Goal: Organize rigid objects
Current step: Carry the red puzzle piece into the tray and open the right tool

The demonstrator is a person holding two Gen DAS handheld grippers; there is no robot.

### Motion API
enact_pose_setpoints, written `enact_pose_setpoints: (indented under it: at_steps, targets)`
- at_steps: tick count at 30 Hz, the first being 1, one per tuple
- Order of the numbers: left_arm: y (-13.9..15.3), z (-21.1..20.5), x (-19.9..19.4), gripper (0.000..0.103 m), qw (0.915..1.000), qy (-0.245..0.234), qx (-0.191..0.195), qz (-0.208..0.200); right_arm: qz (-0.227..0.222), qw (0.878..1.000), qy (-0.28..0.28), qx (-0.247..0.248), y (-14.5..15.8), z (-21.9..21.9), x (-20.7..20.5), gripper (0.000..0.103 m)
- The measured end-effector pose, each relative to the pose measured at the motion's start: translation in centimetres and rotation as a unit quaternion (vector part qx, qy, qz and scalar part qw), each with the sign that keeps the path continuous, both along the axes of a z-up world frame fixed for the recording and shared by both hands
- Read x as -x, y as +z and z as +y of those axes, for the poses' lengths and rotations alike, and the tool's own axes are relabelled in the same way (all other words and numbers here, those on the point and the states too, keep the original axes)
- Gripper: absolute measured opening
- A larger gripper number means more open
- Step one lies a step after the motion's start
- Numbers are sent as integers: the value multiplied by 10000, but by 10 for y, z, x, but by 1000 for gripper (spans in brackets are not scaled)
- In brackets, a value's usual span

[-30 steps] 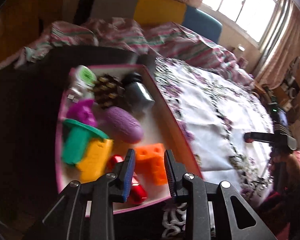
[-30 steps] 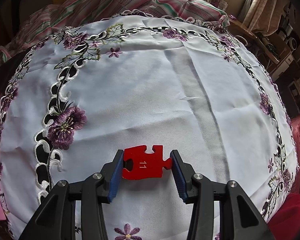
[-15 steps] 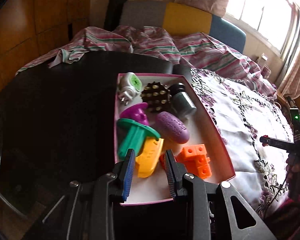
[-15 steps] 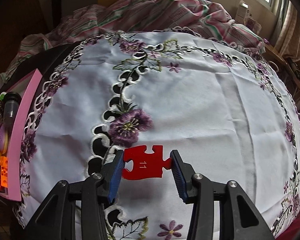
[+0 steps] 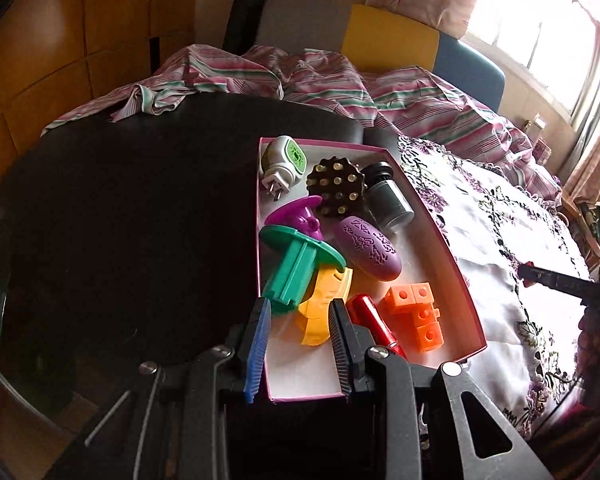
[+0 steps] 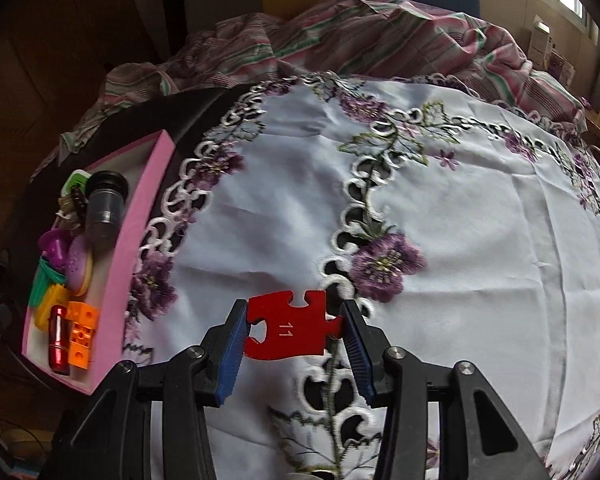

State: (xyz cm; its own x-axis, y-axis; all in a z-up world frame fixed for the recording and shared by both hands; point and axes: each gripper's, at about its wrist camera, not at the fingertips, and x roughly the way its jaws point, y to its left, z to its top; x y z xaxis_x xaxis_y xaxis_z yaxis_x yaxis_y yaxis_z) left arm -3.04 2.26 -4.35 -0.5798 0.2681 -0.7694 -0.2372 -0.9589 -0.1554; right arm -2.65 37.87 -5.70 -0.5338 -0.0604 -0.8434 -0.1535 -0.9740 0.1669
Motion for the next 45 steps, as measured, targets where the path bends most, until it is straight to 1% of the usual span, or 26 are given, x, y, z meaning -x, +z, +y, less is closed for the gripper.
enact_pose_setpoints:
  at_steps: [4, 8, 11, 14, 17, 19, 22, 26, 30, 33, 35, 38, 40, 43, 45]
  targets:
    - [-3, -6, 1, 31, 10000, 74, -9, -42, 328, 9974, 610, 184, 20, -47, 11, 46]
    - [-4, -12, 1, 31, 9999, 149, -27, -60, 531, 9910, 1213, 202, 32, -97, 26, 46]
    - [-5, -17, 2, 31, 9998, 203, -42, -72, 517, 9871, 1512, 88, 30, -126, 41, 46]
    - [-6, -22, 3, 31, 9996, 258, -49, -91, 392, 9851, 1668, -174, 19, -145, 56, 46]
    - [-9, -27, 5, 31, 9994, 309, -66, -141, 251, 9830, 1785, -337, 8, -155, 65, 46]
    - [-10, -28, 6, 31, 9993, 330, -72, -171, 154, 9815, 1827, -545, -1, -159, 70, 46]
    - [-12, -29, 7, 31, 9992, 335, -75, -198, -12, 9805, 1872, -601, -15, -160, 76, 46]
    - [-14, -28, 8, 31, 9992, 333, -80, -226, 63, 9826, 1789, -498, -19, -152, 76, 46]
    - [-14, -26, 6, 32, 9993, 304, -61, -217, 120, 9822, 1797, -530, -22, -153, 73, 46]
    - [-13, -25, 5, 37, 9993, 318, -45, -181, 116, 9842, 1704, -468, -20, -153, 73, 46]
    - [-10, -24, 4, 40, 9993, 335, -21, -135, 226, 9854, 1632, -435, -15, -154, 69, 46]
    - [-7, -24, 4, 44, 9993, 379, -2, -74, 386, 9854, 1642, -225, -6, -160, 60, 46]
    - [-5, -24, 3, 47, 9992, 403, 30, -28, 468, 9834, 1751, -121, -1, -167, 52, 46]
    - [0, -24, 1, 55, 9989, 447, 109, 78, 526, 9785, 1976, -264, 0, -185, 39, 46]
    - [3, -24, -1, 59, 9987, 449, 151, 164, 514, 9751, 2144, -226, -1, -194, 32, 46]
